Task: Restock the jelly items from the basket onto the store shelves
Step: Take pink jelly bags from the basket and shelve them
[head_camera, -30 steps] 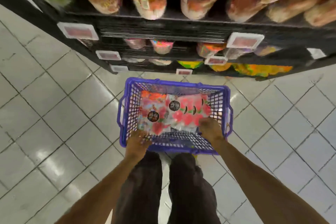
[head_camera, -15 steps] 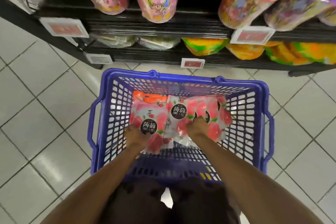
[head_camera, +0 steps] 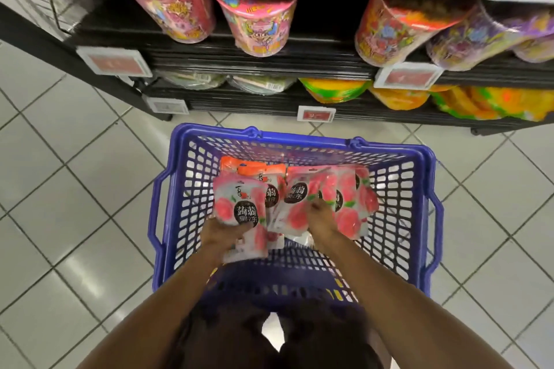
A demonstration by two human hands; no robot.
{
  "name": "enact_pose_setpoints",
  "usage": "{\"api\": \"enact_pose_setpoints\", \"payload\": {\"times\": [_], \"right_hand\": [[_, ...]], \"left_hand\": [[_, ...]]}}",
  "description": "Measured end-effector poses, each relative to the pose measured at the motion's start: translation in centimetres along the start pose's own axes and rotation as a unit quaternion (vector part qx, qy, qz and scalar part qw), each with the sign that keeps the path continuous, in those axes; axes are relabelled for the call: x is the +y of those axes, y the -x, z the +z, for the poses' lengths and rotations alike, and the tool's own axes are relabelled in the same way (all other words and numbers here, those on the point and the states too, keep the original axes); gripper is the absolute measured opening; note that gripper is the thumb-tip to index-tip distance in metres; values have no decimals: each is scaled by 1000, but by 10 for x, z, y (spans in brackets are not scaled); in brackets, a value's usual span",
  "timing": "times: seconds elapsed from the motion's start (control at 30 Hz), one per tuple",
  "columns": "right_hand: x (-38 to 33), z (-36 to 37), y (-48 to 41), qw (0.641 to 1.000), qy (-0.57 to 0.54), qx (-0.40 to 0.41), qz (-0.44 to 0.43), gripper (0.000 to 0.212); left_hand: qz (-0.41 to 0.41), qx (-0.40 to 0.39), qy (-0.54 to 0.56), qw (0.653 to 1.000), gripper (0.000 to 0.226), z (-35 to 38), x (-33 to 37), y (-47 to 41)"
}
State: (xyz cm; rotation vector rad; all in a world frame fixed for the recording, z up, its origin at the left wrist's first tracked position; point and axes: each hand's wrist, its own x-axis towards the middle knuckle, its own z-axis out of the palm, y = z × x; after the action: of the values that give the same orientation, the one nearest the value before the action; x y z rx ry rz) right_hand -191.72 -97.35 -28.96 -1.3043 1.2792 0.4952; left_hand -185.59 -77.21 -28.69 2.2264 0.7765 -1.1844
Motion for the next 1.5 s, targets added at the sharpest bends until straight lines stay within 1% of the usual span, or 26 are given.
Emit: {"api": "enact_pose_setpoints", "payload": {"times": [0.07, 0.1, 0.17, 0.23, 0.3, 0.4, 0.47, 0.5, 0.53, 0.63, 0.67, 0.73, 0.77, 0.83, 0.87, 0.93, 1.03, 1.13, 1.2, 1.23, 1.33, 1.37, 1.43, 1.5], "right_hand": [[-11, -16, 27, 995, -99, 19, 0, 15], [-17, -25, 43, 992, -123, 26, -2, 17], [-35, -45, 84, 984, -177, 9, -3, 19], [-57, -68, 133, 973, -228, -32, 2, 26], [-82, -91, 186, 963, -260, -70, 5, 30], [-117, -121, 266, 933, -336, -129, -11, 31], [-145, -137, 318, 913, -381, -146, -26, 34], [-158, -144, 341, 906, -393, -151, -40, 32], [-174, -150, 365, 903, -398, -151, -55, 33], [-215, -166, 428, 908, -379, -134, -117, 67], [-227, -171, 447, 909, -366, -137, -144, 71], [-254, -179, 484, 914, -332, -143, -185, 70], [-267, -183, 504, 914, -317, -144, -207, 68], [-294, -189, 541, 908, -301, -137, -255, 67], [-306, -191, 558, 903, -301, -131, -277, 66], [-327, -192, 587, 889, -312, -117, -314, 64], [-353, -193, 621, 867, -308, -94, -381, 72], [-372, -197, 655, 841, -311, -79, -435, 83], [-381, -202, 673, 827, -303, -37, -471, 76], [-386, -205, 682, 818, -306, -28, -487, 72], [-401, -215, 707, 793, -311, -24, -523, 61], [-406, -218, 716, 785, -310, -23, -535, 56], [-416, -228, 731, 772, -310, -20, -555, 50], [-425, -240, 741, 764, -300, 8, -571, 40]], "left_hand": [[-11, -33, 98, 995, 47, -16, 7, 24], [-6, -41, 127, 991, 39, -24, 11, 38], [15, -41, 170, 985, 35, -49, 25, 80], [36, -49, 194, 979, 38, -78, 42, 130], [69, -93, 222, 968, 43, -109, 61, 186], [113, -155, 241, 952, 54, -156, 86, 273], [153, -183, 256, 937, 63, -182, 103, 332], [171, -186, 262, 931, 65, -195, 111, 359], [190, -188, 269, 925, 64, -208, 119, 386], [250, -189, 272, 910, 53, -248, 143, 452], [271, -185, 269, 905, 54, -261, 150, 470], [308, -163, 268, 898, 64, -291, 165, 502], [320, -149, 274, 895, 73, -305, 173, 516], [326, -129, 282, 893, 94, -334, 187, 545], [334, -117, 285, 891, 99, -348, 193, 558], [371, -106, 296, 874, 92, -377, 205, 580], [453, -113, 286, 837, 56, -415, 219, 611], [518, -116, 274, 802, 33, -444, 231, 641], [549, -122, 255, 787, 29, -458, 238, 657], [563, -126, 247, 779, 31, -464, 241, 664], [591, -130, 239, 759, 51, -475, 250, 683], [599, -130, 239, 753, 55, -478, 254, 689], [618, -134, 238, 737, 52, -482, 260, 700], [633, -128, 235, 727, 49, -484, 266, 710]]}}
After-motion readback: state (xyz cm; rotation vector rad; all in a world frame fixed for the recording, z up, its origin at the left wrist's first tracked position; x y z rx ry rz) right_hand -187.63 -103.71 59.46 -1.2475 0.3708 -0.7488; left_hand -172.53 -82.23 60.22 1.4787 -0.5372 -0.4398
